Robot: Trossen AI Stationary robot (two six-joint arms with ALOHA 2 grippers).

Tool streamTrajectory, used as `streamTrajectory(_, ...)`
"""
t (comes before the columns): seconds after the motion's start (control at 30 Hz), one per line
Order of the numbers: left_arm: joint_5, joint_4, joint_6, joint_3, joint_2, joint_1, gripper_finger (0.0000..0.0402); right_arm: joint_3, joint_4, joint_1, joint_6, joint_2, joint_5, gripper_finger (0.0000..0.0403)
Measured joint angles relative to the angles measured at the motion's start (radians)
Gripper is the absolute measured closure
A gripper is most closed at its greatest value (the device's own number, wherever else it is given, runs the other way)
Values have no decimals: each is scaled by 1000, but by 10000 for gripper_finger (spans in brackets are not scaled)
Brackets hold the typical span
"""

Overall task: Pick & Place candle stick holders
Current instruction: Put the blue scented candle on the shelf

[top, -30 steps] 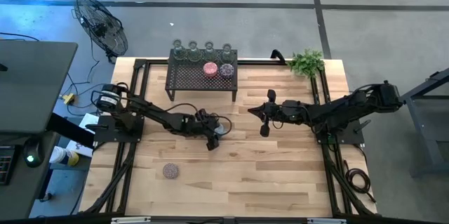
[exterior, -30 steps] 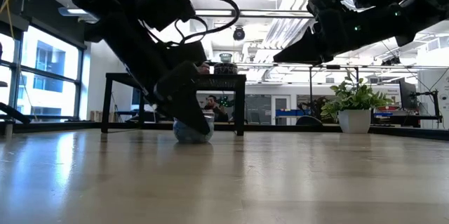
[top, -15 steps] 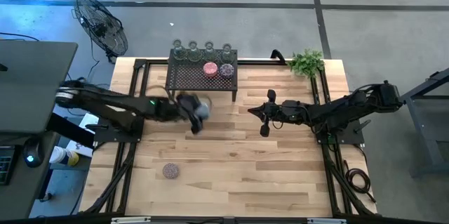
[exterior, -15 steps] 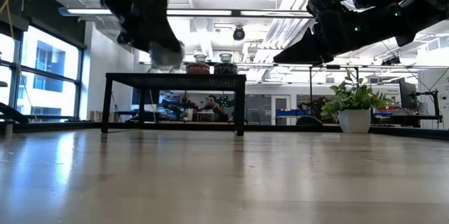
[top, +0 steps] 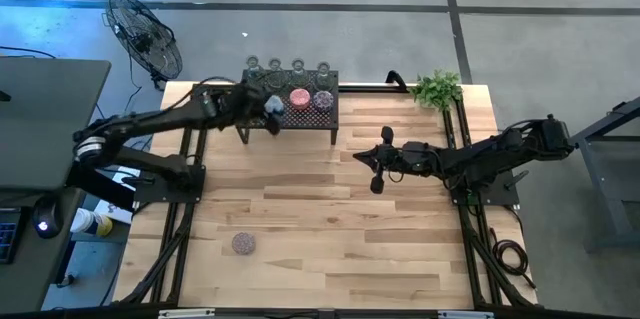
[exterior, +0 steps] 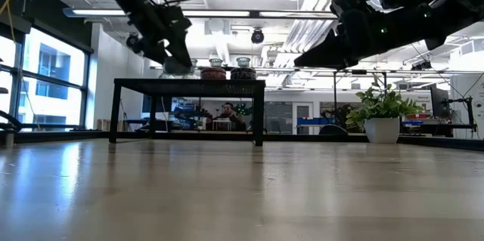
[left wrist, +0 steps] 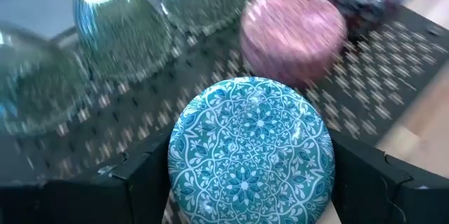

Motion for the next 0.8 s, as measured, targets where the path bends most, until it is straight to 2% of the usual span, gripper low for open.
streamTrajectory(0.17, 53, -6, 36, 68, 101, 65, 108, 0, 0, -2, -6, 0, 3, 401)
streamTrajectory(0.33, 64, 11, 41, 80, 148, 91, 108, 0, 0, -2, -9, 0, 0, 401)
streamTrajectory(0.8, 38, 34, 64, 80, 159, 103, 107, 0, 0, -2, -10, 0, 0, 402)
